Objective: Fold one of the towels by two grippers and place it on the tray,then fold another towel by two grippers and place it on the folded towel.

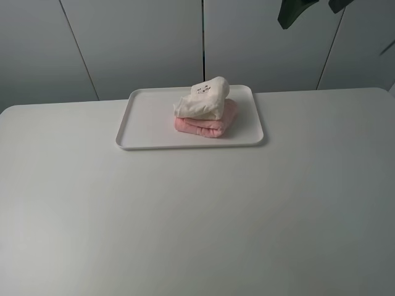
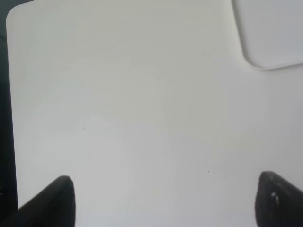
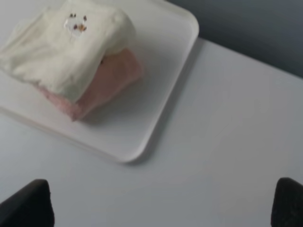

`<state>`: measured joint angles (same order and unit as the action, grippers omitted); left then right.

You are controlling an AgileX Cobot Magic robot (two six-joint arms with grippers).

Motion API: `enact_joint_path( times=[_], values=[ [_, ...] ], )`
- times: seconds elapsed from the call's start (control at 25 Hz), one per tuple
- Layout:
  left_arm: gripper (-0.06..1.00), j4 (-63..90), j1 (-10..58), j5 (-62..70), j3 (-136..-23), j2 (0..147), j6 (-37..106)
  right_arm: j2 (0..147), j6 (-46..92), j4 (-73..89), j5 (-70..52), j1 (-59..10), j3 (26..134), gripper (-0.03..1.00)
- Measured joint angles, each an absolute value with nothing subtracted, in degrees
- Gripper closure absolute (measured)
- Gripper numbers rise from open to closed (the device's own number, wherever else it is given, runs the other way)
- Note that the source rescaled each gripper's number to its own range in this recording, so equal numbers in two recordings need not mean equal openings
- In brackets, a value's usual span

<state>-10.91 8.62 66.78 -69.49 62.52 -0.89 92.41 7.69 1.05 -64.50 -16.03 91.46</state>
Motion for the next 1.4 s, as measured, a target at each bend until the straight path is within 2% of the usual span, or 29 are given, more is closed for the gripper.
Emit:
enact_joint_path(
  times=[0.28, 0.52, 0.96, 1.24, 1.4],
  values=[
    [-0.04, -7.1, 8.6, 66.6, -60.6, 47.9, -3.8, 71.7, 6.9, 6.1, -57.5, -16.0, 64.3, -0.03],
    [-0.04, -5.2, 8.6, 66.6, -52.4, 38.2, -3.9, 54.0, 7.3, 7.9, -56.2, -16.0, 50.0, -0.03],
    [-0.04, -4.8, 8.6, 63.5, -34.8, 17.7, -3.9, 21.7, 7.9, 7.1, -57.2, -16.0, 38.3, -0.03],
    [-0.04, -2.8, 8.6, 63.1, -30.4, 2.8, -1.6, 8.6, 9.7, 7.1, -59.5, -16.0, 32.3, -0.03],
    [-0.04, -1.5, 8.6, 63.0, -30.0, 0.3, -1.4, 4.4, 9.8, 7.6, -62.0, -16.0, 29.9, -0.03]
  ],
)
